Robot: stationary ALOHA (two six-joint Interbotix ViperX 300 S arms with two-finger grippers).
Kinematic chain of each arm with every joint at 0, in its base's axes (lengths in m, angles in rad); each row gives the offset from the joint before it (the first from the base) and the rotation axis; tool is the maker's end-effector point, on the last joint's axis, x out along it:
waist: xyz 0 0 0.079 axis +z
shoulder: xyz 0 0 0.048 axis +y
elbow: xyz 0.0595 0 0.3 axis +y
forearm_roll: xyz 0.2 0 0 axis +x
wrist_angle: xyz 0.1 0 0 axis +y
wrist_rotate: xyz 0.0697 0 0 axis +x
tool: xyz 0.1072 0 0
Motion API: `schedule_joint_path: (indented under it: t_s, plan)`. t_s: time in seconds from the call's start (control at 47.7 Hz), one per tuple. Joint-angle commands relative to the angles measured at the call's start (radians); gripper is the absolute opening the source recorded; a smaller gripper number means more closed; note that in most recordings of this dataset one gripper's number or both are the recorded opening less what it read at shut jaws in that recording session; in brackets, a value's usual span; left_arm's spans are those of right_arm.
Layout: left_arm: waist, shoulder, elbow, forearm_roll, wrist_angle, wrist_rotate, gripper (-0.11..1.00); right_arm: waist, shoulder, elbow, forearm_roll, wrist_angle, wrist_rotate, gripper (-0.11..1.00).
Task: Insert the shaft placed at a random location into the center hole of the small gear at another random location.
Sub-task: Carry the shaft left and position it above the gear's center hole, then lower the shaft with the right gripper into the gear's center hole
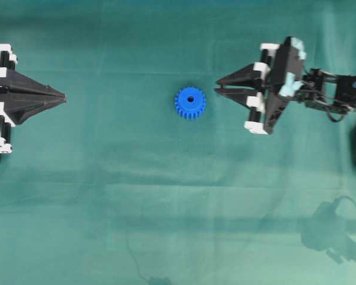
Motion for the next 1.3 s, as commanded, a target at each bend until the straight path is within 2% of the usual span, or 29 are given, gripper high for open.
schedule_joint_path:
  t_s: [0.0, 0.126, 0.335, 1.278]
  plan:
    - [0.003, 0.008, -0.009, -0.003, -0.005, -0.002, -0.01, 0.008, 0.023, -0.067, -0.008, -0.002, -0.002, 0.13]
    - [0.003, 0.008, -0.009, -0.002, -0.003, -0.003, -0.01, 0.02, 0.075, -0.147, -0.008, 0.025, -0.003, 0.13]
    - [0.003, 0.009, -0.009, -0.002, 0.006, -0.003, -0.01, 0.031, 0.127, -0.224, -0.008, 0.074, -0.003, 0.13]
    - [0.003, 0.009, -0.009, -0.003, 0.011, -0.005, -0.01, 0.023, 0.215, -0.21, 0.0, 0.064, -0.011, 0.13]
